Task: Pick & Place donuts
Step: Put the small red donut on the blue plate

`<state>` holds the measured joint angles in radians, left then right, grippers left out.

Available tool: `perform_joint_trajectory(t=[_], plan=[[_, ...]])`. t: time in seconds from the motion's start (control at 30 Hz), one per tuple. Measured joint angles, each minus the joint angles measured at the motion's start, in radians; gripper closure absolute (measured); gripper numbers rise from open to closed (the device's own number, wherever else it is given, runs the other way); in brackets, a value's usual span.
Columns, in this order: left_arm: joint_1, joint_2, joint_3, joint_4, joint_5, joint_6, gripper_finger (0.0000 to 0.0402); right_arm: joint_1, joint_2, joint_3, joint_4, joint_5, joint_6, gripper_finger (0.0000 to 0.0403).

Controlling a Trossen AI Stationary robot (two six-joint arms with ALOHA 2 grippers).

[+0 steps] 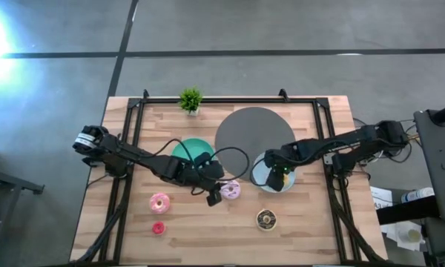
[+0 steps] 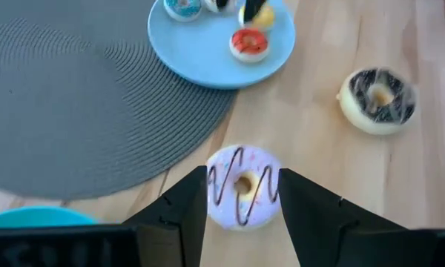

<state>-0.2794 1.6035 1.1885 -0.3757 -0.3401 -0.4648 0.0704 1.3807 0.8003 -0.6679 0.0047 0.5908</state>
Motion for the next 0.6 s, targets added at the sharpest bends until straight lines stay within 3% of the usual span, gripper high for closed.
perform_joint_trajectory(t=[0.1, 0.27, 0.47, 0.6], plan=[[-0.006, 0.0, 0.0, -0.096, 0.013, 0.0, 0.0261, 0.038, -0.03, 0.034, 0.011, 0.036, -0.164, 0.0223], [-0.059, 0.0, -0.001, -0.397, 0.092, -0.014, 0.0261, 0.13, -0.043, 0.082, 0.054, 0.063, -0.409, 0.0223], [-0.243, -0.005, -0.002, -0.549, 0.225, -0.117, 0.0262, 0.17, 0.001, 0.109, 0.07, 0.078, -0.429, 0.0223], [-0.385, -0.005, -0.001, -0.552, 0.312, -0.33, 0.0262, 0.169, 0.032, 0.11, 0.085, 0.078, -0.423, 0.0223]])
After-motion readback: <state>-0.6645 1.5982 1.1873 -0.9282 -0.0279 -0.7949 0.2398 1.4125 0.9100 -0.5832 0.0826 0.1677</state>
